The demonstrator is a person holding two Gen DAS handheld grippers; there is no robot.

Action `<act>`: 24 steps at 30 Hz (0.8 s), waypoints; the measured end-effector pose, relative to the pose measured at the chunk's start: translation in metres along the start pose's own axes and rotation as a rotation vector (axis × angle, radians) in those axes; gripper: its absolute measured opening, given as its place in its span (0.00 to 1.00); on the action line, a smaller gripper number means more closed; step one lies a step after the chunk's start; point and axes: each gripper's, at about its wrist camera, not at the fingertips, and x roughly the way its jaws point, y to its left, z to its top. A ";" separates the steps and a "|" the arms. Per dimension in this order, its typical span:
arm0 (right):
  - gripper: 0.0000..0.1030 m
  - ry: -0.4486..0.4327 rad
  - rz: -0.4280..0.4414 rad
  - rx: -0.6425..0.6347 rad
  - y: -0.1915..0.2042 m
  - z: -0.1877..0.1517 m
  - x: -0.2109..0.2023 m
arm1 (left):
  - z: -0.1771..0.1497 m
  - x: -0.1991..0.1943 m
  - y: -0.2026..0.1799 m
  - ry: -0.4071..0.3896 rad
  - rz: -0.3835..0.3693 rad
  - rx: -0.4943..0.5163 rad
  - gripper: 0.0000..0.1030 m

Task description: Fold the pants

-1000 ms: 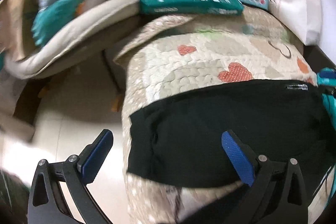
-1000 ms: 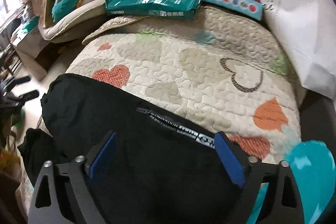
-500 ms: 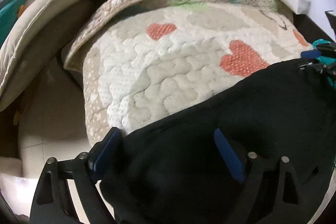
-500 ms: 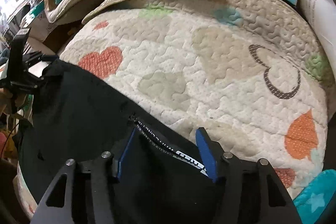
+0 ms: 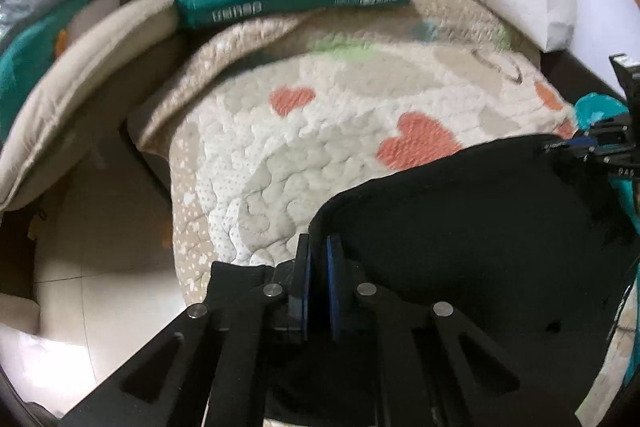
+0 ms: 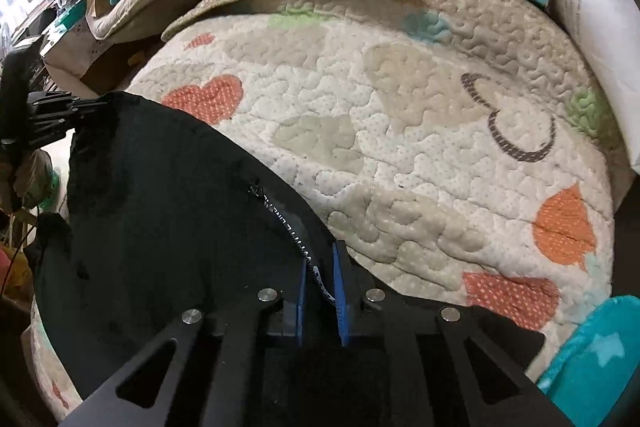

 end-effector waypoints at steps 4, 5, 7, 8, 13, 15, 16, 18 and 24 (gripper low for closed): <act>0.11 -0.010 -0.027 0.001 0.011 -0.014 -0.026 | -0.002 -0.033 -0.007 -0.049 -0.002 -0.014 0.06; 0.11 -0.012 -0.033 -0.002 0.014 -0.019 -0.032 | -0.006 -0.046 -0.010 -0.064 -0.001 -0.016 0.06; 0.11 -0.012 -0.048 -0.010 0.024 -0.033 -0.047 | -0.012 -0.063 -0.015 -0.083 0.000 -0.023 0.06; 0.11 -0.013 -0.054 -0.013 0.027 -0.039 -0.053 | -0.018 -0.076 -0.019 -0.095 0.000 -0.028 0.06; 0.11 0.000 -0.075 -0.026 0.052 -0.080 -0.083 | -0.062 -0.121 -0.038 -0.121 0.006 -0.054 0.07; 0.11 0.014 -0.073 -0.034 0.061 -0.096 -0.088 | -0.082 -0.131 -0.046 -0.114 0.018 -0.064 0.07; 0.11 0.025 -0.072 -0.040 0.067 -0.105 -0.090 | -0.095 -0.134 -0.050 -0.103 0.027 -0.072 0.07; 0.11 0.055 -0.074 -0.053 0.079 -0.123 -0.090 | -0.116 -0.133 -0.053 -0.067 0.040 -0.089 0.07; 0.11 0.204 -0.080 -0.116 0.117 -0.175 -0.066 | -0.179 -0.110 -0.067 0.129 0.155 -0.082 0.10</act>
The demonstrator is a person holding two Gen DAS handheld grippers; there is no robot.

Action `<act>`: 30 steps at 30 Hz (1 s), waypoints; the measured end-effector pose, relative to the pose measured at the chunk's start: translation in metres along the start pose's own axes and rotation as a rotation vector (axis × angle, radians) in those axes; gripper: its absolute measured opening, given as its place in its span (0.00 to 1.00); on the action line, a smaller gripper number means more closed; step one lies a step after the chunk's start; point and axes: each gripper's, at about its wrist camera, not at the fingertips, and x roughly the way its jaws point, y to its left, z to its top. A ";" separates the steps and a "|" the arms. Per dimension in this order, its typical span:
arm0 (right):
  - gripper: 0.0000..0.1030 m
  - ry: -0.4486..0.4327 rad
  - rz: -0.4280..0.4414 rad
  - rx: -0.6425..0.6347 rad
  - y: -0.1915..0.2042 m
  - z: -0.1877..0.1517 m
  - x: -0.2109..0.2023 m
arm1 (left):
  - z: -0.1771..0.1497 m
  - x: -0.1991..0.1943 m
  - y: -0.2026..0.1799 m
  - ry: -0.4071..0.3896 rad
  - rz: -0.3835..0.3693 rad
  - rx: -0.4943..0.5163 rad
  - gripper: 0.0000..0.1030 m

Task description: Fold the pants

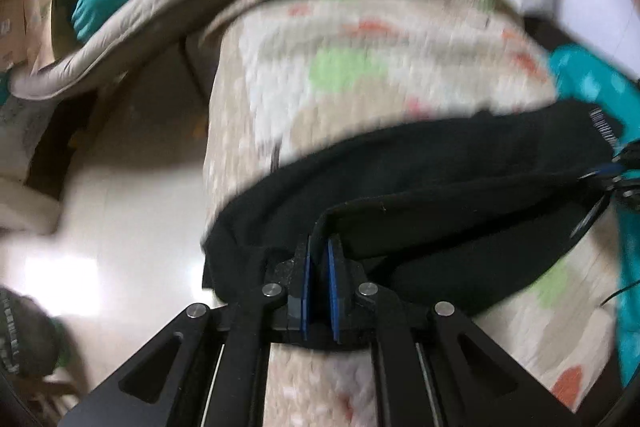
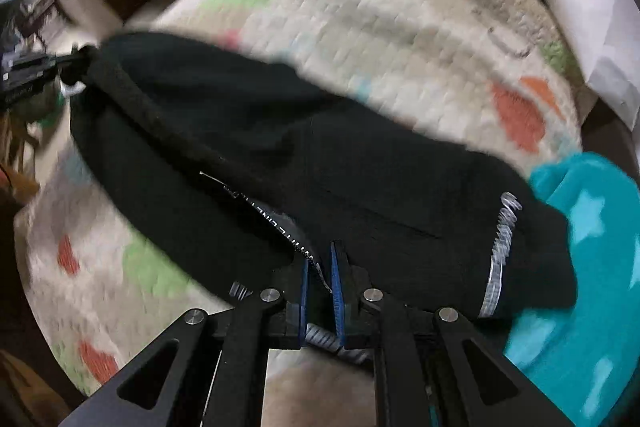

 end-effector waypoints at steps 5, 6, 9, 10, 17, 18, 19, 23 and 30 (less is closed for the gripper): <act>0.13 0.064 -0.024 -0.051 0.024 -0.020 0.011 | -0.032 -0.008 -0.003 0.030 0.112 0.072 0.26; 0.16 0.068 -0.024 -0.048 0.025 -0.021 0.010 | -0.035 -0.012 0.000 0.023 0.114 0.064 0.33; 0.65 0.090 -0.031 -0.032 0.024 -0.026 0.005 | -0.040 -0.033 0.024 -0.021 0.081 -0.025 0.43; 0.76 0.084 -0.053 -0.047 0.027 -0.030 -0.001 | -0.042 -0.042 0.040 -0.041 0.058 -0.091 0.44; 0.76 -0.020 -0.069 -0.066 0.037 -0.029 -0.047 | -0.060 -0.059 0.139 -0.128 -0.045 -0.607 0.47; 0.76 -0.044 -0.064 -0.047 0.036 -0.025 -0.051 | -0.064 -0.059 0.145 -0.141 -0.086 -0.661 0.47; 0.76 -0.076 -0.058 -0.021 0.036 -0.017 -0.054 | -0.066 -0.058 0.145 -0.152 -0.114 -0.687 0.47; 0.76 -0.124 -0.018 0.071 0.035 0.014 -0.039 | -0.054 -0.037 0.118 -0.104 -0.131 -0.653 0.47; 0.74 -0.090 0.106 0.231 0.032 0.029 0.003 | -0.036 0.028 0.064 0.111 0.020 -0.501 0.51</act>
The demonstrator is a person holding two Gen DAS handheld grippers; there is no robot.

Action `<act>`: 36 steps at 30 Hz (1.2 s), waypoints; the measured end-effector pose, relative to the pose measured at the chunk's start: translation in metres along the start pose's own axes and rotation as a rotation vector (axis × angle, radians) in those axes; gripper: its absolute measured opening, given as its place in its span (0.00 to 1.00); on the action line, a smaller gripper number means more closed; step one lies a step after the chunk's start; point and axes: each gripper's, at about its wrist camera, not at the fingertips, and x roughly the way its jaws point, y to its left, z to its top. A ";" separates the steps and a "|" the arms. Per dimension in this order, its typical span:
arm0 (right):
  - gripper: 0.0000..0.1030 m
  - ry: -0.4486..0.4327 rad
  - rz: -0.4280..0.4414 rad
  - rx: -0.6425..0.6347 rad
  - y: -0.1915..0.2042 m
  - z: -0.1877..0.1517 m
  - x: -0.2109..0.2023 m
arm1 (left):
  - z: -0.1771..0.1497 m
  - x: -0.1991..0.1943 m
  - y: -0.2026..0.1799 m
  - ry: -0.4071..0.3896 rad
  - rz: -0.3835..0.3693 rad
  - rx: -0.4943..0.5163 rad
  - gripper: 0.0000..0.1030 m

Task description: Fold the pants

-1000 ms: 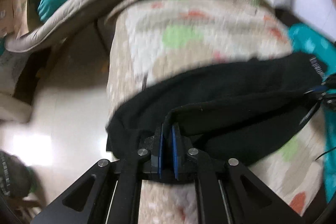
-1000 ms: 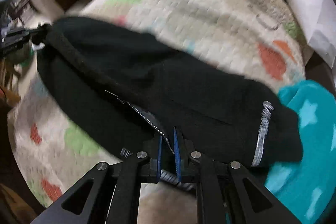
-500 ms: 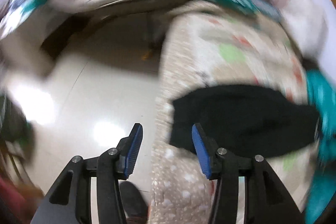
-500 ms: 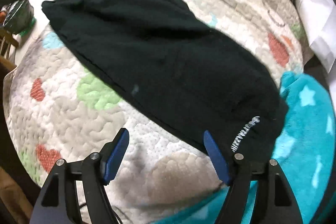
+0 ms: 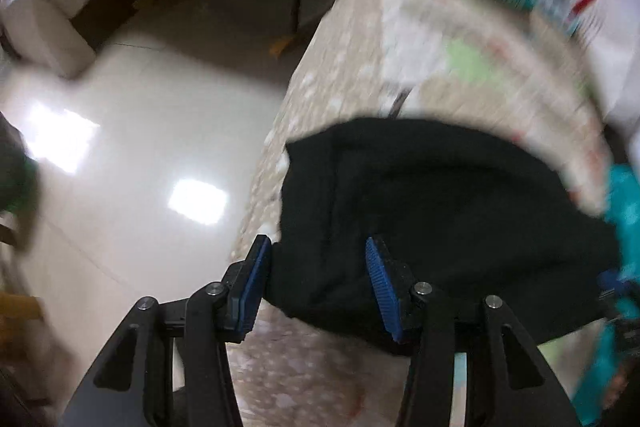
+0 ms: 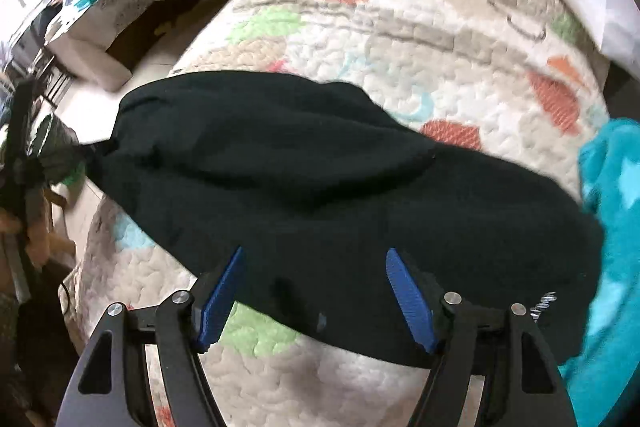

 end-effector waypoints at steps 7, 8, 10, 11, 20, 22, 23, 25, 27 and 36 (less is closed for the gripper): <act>0.75 0.110 -0.078 0.228 -0.049 -0.013 0.009 | -0.007 -0.002 -0.005 -0.011 0.108 0.016 0.64; 0.75 0.063 -0.048 0.234 -0.048 -0.005 -0.002 | -0.007 -0.002 -0.004 -0.006 0.105 0.003 0.64; 0.75 -0.020 -0.024 0.182 -0.038 0.016 -0.018 | -0.006 -0.002 -0.001 0.005 0.094 -0.029 0.64; 0.75 -0.055 -0.024 0.141 -0.031 0.028 -0.022 | -0.005 0.000 0.002 0.012 0.086 -0.047 0.64; 0.67 -0.059 0.063 -0.015 -0.008 0.109 0.045 | -0.005 0.003 0.006 0.016 0.056 -0.074 0.64; 0.67 -0.016 0.093 -0.008 -0.012 0.109 0.062 | -0.005 0.003 0.004 0.017 0.066 -0.070 0.64; 0.61 0.000 0.105 -0.011 -0.010 0.107 0.069 | -0.005 0.003 0.003 0.018 0.070 -0.070 0.64; 0.42 -0.016 0.103 -0.040 -0.004 0.104 0.069 | -0.004 0.003 0.001 0.018 0.081 -0.065 0.64; 0.24 -0.014 0.103 -0.042 -0.003 0.106 0.066 | -0.004 0.003 -0.001 0.017 0.090 -0.059 0.64; 0.14 -0.067 0.013 0.020 -0.020 0.143 0.063 | -0.004 0.005 0.000 0.018 0.081 -0.067 0.65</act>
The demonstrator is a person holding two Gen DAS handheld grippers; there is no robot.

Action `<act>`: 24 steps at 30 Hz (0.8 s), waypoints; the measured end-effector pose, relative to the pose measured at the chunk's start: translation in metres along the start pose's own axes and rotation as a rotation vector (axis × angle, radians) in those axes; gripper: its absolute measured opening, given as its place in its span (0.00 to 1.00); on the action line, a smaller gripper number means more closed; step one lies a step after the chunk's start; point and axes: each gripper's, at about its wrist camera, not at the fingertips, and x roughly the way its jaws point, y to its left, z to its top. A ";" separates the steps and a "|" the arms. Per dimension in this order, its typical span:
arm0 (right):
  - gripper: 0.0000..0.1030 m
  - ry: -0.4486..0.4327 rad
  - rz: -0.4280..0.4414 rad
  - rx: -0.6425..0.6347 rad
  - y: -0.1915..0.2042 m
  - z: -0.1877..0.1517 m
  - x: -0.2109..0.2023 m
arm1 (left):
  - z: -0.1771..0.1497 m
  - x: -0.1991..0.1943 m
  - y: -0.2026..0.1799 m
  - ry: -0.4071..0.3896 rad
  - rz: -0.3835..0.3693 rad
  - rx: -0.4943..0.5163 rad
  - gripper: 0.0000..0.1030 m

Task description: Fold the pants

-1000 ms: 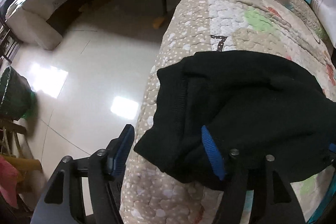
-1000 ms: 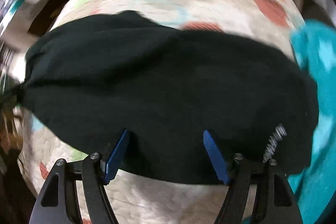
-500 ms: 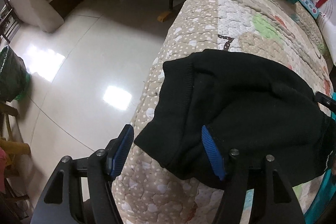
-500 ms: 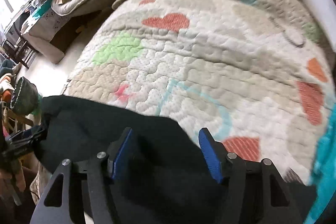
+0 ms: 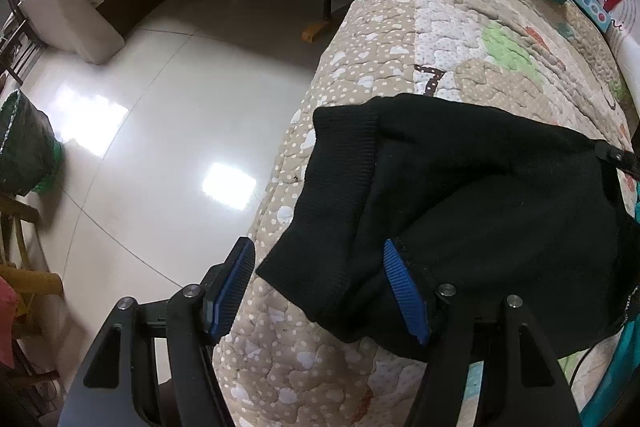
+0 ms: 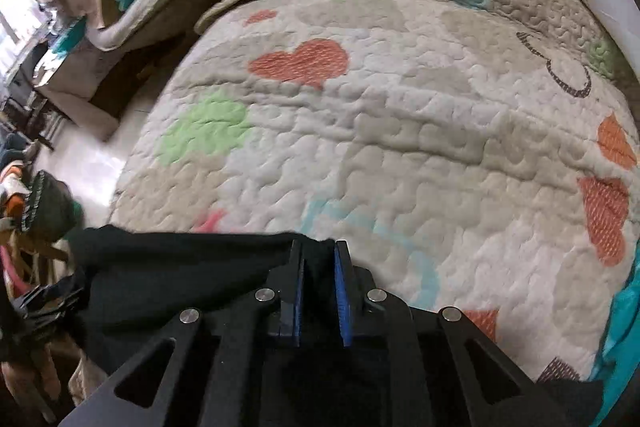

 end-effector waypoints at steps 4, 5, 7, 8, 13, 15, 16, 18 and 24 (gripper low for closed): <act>0.16 0.010 -0.141 0.030 -0.003 0.007 0.014 | 0.000 0.001 0.003 0.001 0.009 -0.005 0.71; 0.16 0.002 -0.150 0.040 -0.006 0.008 0.010 | 0.001 0.002 0.005 0.007 0.005 -0.017 0.73; 0.20 -0.039 -0.126 0.060 -0.015 0.005 -0.015 | 0.001 0.002 0.010 0.021 -0.018 -0.041 0.74; 0.28 -0.060 -0.121 0.071 -0.019 0.003 -0.027 | 0.002 0.002 0.014 0.033 -0.043 -0.066 0.73; 0.55 -0.150 -0.043 0.240 -0.073 -0.044 -0.103 | 0.005 -0.009 0.031 0.008 -0.122 -0.175 0.73; 0.55 -0.155 0.018 0.344 -0.094 -0.069 -0.117 | 0.006 -0.019 0.035 -0.039 -0.133 -0.202 0.73; 0.55 -0.150 0.072 0.423 -0.108 -0.089 -0.120 | 0.007 -0.024 0.037 -0.063 -0.146 -0.211 0.73; 0.56 -0.119 0.127 0.507 -0.118 -0.112 -0.115 | 0.006 -0.029 0.037 -0.091 -0.152 -0.213 0.73; 0.42 0.004 -0.185 0.510 -0.136 -0.142 -0.089 | 0.002 -0.028 0.052 -0.096 -0.110 -0.235 0.73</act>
